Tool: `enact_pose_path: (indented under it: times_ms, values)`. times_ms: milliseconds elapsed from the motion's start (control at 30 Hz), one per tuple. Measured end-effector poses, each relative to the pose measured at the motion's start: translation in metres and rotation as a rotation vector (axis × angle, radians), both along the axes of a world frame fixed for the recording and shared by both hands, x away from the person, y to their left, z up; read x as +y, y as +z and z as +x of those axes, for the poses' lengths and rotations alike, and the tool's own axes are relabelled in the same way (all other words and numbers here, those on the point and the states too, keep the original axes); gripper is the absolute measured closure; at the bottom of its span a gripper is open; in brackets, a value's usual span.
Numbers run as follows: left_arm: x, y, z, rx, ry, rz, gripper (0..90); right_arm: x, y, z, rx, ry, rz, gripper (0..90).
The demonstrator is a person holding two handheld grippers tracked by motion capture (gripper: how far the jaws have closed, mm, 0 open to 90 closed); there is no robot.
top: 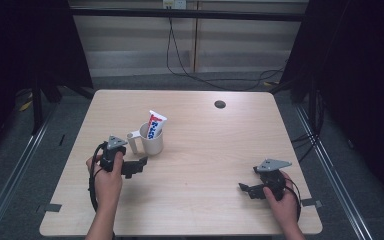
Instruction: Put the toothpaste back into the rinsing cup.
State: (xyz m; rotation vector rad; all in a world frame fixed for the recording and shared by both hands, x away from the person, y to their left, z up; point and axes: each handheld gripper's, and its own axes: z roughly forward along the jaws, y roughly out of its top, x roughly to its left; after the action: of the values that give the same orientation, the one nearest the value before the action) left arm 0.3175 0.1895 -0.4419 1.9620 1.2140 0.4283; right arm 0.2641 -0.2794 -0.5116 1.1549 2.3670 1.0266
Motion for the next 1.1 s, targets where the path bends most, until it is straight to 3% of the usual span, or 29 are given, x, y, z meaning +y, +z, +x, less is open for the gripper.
enact_pose_path:
  times_ms: [300, 867, 1100]
  values:
    - [0.008, -0.01, -0.003, 0.015, 0.001, 0.003, 15.8, 0.0, 0.0, 0.0, 0.0, 0.0, 0.0, 12.1]
    - [0.026, -0.034, -0.012, 0.061, 0.03, 0.078, 15.9, 0.0, 0.0, 0.0, 0.0, 0.0, 0.0, 12.1]
    - [0.034, -0.041, -0.016, 0.057, 0.042, 0.111, 16.0, 0.0, 0.0, 0.0, 0.0, 0.0, 0.0, 12.1]
